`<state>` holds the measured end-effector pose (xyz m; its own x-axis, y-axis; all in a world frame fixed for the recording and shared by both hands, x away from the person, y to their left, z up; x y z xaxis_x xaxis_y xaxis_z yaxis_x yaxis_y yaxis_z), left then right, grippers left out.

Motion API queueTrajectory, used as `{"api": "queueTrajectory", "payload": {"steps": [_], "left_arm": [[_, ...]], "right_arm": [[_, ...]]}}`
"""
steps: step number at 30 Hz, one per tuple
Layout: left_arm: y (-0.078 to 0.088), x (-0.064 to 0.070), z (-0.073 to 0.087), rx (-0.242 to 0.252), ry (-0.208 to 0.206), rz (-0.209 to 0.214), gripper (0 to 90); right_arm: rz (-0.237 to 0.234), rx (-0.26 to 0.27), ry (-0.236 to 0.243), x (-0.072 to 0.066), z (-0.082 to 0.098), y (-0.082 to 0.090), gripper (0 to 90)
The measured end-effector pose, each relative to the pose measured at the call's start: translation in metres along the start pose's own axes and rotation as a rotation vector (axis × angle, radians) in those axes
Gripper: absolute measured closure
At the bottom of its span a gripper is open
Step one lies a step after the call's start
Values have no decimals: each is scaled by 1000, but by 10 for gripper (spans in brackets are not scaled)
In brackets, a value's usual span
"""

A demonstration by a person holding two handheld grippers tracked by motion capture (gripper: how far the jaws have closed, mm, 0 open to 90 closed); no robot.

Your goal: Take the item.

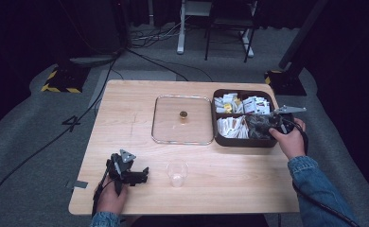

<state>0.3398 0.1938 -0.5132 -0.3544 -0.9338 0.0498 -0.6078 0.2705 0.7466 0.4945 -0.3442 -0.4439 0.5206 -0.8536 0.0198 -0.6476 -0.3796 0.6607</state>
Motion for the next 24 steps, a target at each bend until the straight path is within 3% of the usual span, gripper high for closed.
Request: {"api": "queueTrajectory", "payload": {"steps": [5, 7, 9, 12, 16, 24], "left_arm": [[0, 0, 0, 0, 0, 0, 0], [0, 0, 0, -1, -2, -1, 0], [0, 0, 0, 0, 0, 0, 0], [0, 0, 0, -1, -1, 0, 0], [0, 0, 0, 0, 0, 0, 0], [0, 0, 0, -1, -2, 1, 0]], "right_arm": [[2, -23, -19, 1, 6, -5, 335], [3, -35, -8, 1, 8, -8, 421], [6, -38, -13, 1, 8, -8, 428], [13, -42, 0, 1, 9, -9, 548], [21, -33, 14, 1, 9, -7, 642], [22, -3, 18, 1, 7, 1, 713]]}}
Point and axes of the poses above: each handheld gripper's, and its own axes: y roughly backward along the jaws, z roughly out of its underside, x roughly to its right, the point moved 1 cm from there along -y, roughly forward along the jaws, and after that the axes turned 2 degrees about y, right-handed, at the moved point
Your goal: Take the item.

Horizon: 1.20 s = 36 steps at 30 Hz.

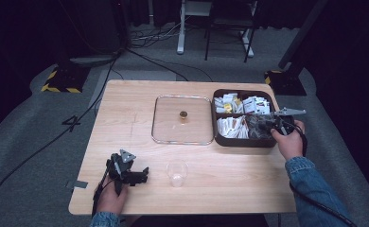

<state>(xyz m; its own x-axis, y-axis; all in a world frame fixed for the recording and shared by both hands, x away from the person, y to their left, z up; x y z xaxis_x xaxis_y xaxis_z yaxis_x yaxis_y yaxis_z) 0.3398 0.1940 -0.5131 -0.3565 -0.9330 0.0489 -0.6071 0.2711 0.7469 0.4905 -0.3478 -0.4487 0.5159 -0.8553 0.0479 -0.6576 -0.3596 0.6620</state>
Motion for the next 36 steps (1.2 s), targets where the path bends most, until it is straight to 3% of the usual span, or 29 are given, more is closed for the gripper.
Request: {"api": "queueTrajectory", "payload": {"steps": [10, 18, 28, 36], "left_arm": [[0, 0, 0, -1, 0, -1, 0], [0, 0, 0, 0, 1, -1, 0], [0, 0, 0, 1, 2, -1, 0], [0, 0, 0, 0, 2, -1, 0]], "right_arm": [[-32, 63, -22, -1, -5, 13, 731], [-102, 153, -46, -9, -11, 33, 732], [-164, 235, -26, -25, -21, 57, 732], [-206, 273, 25, -42, -30, 71, 732]]}}
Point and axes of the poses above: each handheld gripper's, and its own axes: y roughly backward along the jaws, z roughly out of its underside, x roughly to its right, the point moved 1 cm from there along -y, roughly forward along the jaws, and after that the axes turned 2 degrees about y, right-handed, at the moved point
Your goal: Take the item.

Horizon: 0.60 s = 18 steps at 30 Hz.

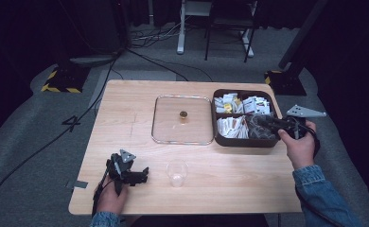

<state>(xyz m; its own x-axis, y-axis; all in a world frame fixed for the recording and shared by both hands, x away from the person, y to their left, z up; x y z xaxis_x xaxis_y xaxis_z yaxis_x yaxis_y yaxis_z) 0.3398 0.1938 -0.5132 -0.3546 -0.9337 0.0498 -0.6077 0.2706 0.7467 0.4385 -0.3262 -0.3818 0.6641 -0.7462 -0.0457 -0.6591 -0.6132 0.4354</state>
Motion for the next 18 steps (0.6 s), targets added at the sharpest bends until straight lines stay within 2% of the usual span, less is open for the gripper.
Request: {"api": "queueTrajectory", "payload": {"steps": [7, 8, 11, 13, 14, 15, 18], "left_arm": [[0, 0, 0, 0, -5, -1, 0], [0, 0, 0, -1, -4, -3, 0], [1, 1, 1, -2, 7, -9, 0], [1, 0, 1, 0, 4, -9, 1], [2, 1, 2, -2, 7, -10, 1], [2, 1, 2, -3, 8, -10, 1], [3, 1, 3, -2, 9, -14, 1]], "right_arm": [[-54, 13, 52, -22, -12, -2, 732], [-78, 18, 64, -31, -16, -3, 732], [-106, 23, 73, -38, -20, -4, 732], [-133, 31, 85, -48, -25, -6, 732], [-158, 35, 102, -57, -30, -7, 732], [-158, 35, 102, -57, -30, -7, 732], [-196, 38, 133, -72, -37, -11, 732]]}}
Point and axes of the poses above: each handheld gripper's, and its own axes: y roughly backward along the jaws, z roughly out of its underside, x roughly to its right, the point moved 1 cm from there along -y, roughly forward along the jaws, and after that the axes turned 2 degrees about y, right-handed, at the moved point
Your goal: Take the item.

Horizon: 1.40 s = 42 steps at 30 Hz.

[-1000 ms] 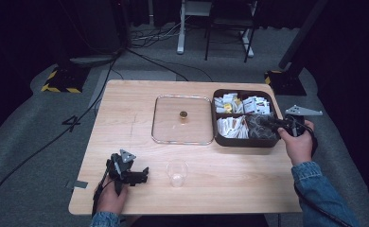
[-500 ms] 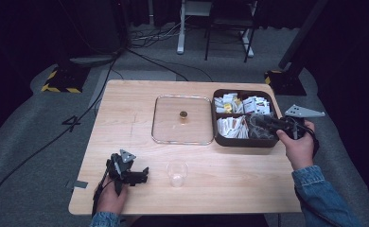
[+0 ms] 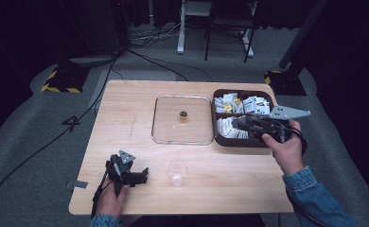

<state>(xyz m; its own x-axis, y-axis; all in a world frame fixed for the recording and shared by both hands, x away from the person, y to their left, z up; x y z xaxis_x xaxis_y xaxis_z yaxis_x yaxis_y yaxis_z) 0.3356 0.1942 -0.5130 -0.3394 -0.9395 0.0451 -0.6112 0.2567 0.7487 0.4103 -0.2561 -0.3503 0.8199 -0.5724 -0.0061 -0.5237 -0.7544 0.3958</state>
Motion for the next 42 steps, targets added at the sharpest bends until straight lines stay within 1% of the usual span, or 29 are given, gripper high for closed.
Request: {"api": "queueTrajectory", "payload": {"steps": [3, 6, 9, 10, 11, 12, 15, 16, 24, 28, 30, 32, 36, 42], "left_arm": [[0, 0, 1, 2, 2, 1, 1], [0, 0, 1, 2, 2, 1, 1], [0, 0, 1, 2, 1, 0, 1], [0, 0, 1, 2, 1, 1, 1], [0, 0, 1, 2, 2, 1, 1], [0, 0, 1, 2, 1, 1, 1], [0, 0, 0, 2, 1, 2, 0], [0, 0, 0, 1, 1, 3, 0], [0, 0, 0, -2, -3, 3, 0], [0, 0, 0, 0, -3, 7, 0], [-1, 0, 0, -1, 0, 9, 0], [-1, 0, -1, -3, -8, 11, 0], [-2, -1, -2, -1, -7, 12, 0], [-2, -1, -2, 0, -12, 14, 0]], "right_arm": [[-37, -3, 24, -13, -7, -6, 732], [-98, -6, 20, -25, -11, -14, 732], [-135, -2, 34, -38, -15, -20, 731], [-155, 0, 38, -46, -16, -25, 731], [-164, 2, 40, -50, -17, -27, 731], [-164, 2, 40, -50, -17, -27, 731], [-193, -1, 44, -60, -19, -35, 731], [-193, -1, 44, -60, -19, -35, 731], [-234, -18, 69, -77, -23, -46, 731], [-246, -24, 76, -84, -23, -51, 731], [-248, -25, 77, -85, -23, -52, 730], [-252, -25, 77, -87, -23, -53, 731], [-269, -32, 85, -94, -22, -57, 730], [-287, -39, 89, -100, -21, -64, 730]]}}
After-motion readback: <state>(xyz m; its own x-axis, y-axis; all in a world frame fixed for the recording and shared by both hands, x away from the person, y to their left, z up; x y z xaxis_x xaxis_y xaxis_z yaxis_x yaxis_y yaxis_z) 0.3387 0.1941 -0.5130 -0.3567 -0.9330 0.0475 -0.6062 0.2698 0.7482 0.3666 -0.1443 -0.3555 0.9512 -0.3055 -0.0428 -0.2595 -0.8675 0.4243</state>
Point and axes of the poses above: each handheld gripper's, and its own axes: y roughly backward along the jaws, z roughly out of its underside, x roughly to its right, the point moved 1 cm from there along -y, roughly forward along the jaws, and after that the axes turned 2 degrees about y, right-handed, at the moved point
